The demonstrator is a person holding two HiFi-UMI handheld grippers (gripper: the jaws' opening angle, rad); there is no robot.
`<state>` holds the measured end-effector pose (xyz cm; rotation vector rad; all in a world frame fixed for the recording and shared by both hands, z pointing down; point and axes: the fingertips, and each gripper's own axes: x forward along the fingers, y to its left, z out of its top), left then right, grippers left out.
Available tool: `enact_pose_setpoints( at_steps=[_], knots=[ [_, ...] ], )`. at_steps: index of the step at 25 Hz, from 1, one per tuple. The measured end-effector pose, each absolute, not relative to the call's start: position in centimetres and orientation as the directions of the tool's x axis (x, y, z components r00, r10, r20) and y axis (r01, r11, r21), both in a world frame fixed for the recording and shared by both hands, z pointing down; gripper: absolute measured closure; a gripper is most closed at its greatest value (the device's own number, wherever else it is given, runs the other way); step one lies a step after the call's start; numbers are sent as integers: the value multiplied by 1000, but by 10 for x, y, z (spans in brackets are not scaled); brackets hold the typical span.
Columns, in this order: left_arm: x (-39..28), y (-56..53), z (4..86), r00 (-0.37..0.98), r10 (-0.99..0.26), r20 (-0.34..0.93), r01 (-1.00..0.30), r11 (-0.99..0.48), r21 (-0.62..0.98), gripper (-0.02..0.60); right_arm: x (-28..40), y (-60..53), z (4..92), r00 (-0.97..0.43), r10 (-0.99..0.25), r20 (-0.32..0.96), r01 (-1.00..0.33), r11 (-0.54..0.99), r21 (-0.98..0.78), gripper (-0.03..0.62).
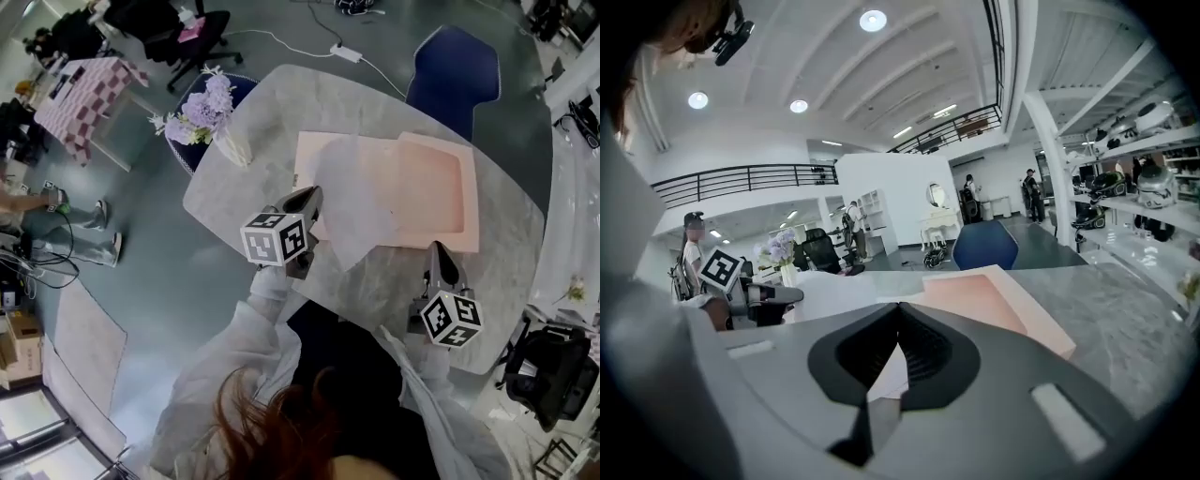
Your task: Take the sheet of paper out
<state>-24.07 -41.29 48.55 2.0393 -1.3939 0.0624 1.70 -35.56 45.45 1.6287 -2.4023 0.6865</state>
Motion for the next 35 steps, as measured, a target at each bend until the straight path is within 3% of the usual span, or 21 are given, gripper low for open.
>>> enact_pose_setpoints(
  at_steps=[19, 35],
  knots=[
    [-193, -298, 412, 424, -880, 213, -905, -419, 70, 572, 38, -311, 422, -445, -844, 299, -895, 406, -184, 584],
    [-167, -306, 423, 474, -845, 245, -877, -479, 45, 572, 29, -314, 419, -482, -833, 273, -875, 441, -199, 585]
  ],
)
